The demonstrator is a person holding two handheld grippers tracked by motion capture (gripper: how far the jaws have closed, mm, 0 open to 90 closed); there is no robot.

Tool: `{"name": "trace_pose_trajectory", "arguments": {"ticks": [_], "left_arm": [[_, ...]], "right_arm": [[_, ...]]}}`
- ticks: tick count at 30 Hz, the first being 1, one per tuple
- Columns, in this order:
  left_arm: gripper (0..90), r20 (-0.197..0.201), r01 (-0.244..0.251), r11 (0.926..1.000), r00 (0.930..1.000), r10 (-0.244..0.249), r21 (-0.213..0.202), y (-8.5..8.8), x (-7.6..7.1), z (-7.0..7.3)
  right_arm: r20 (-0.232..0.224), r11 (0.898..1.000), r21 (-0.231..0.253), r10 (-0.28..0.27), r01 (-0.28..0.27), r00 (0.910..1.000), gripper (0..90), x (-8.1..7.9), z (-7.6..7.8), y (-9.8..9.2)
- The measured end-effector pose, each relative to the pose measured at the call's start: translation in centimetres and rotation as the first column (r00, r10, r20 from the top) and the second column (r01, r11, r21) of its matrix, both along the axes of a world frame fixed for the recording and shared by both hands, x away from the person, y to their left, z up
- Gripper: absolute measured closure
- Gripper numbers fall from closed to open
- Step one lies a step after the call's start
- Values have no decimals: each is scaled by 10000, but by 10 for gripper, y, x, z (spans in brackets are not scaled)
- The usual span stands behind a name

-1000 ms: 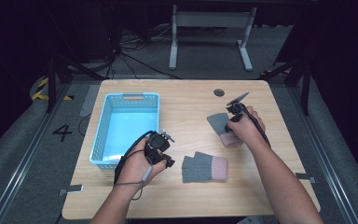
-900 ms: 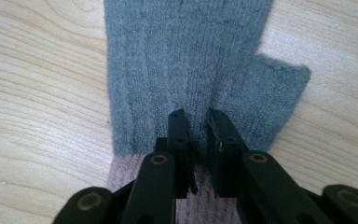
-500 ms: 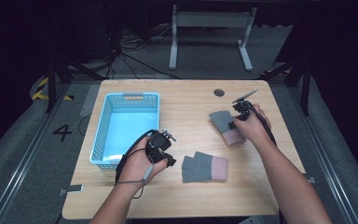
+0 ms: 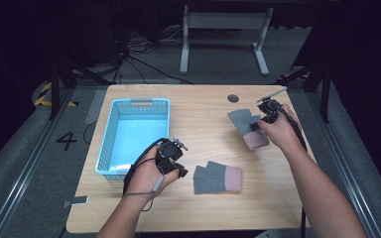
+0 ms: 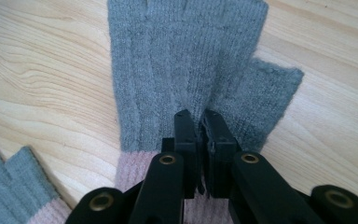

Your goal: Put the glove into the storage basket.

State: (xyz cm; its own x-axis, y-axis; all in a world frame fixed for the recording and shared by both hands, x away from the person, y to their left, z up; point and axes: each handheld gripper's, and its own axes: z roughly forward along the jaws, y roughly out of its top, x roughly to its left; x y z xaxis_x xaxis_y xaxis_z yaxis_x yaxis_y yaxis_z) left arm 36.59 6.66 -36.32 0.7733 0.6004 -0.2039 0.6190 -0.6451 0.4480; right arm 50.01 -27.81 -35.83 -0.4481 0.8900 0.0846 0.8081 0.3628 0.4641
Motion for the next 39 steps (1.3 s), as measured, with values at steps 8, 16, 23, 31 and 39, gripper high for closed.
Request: {"name": "trace_pose_trajectory", "arguments": {"ticks": [8, 16, 23, 31, 39], "left_arm": [[751, 16, 0, 10000, 10000, 0, -28, 2, 0, 1], [744, 48, -4, 10000, 10000, 4, -37, 1, -1, 3], [743, 67, 11, 10000, 10000, -11, -34, 1, -2, 4], [744, 82, 33, 10000, 10000, -33, -44, 1, -3, 4], [748, 52, 43, 10000, 10000, -43, 31, 1, -4, 3]], "right_arm": [[70, 9996, 179, 216, -217, 9997, 858, -5, 9, -4], [177, 9810, -242, 1931, -1927, 9810, 855, -21, 21, 8], [246, 9600, -409, 2780, -2768, 9603, 855, -40, 28, 20], [410, 9184, -594, 3938, -3912, 9183, 853, -63, 35, 35], [407, 8755, -683, 4816, -4784, 8755, 853, -75, 29, 46]]}}
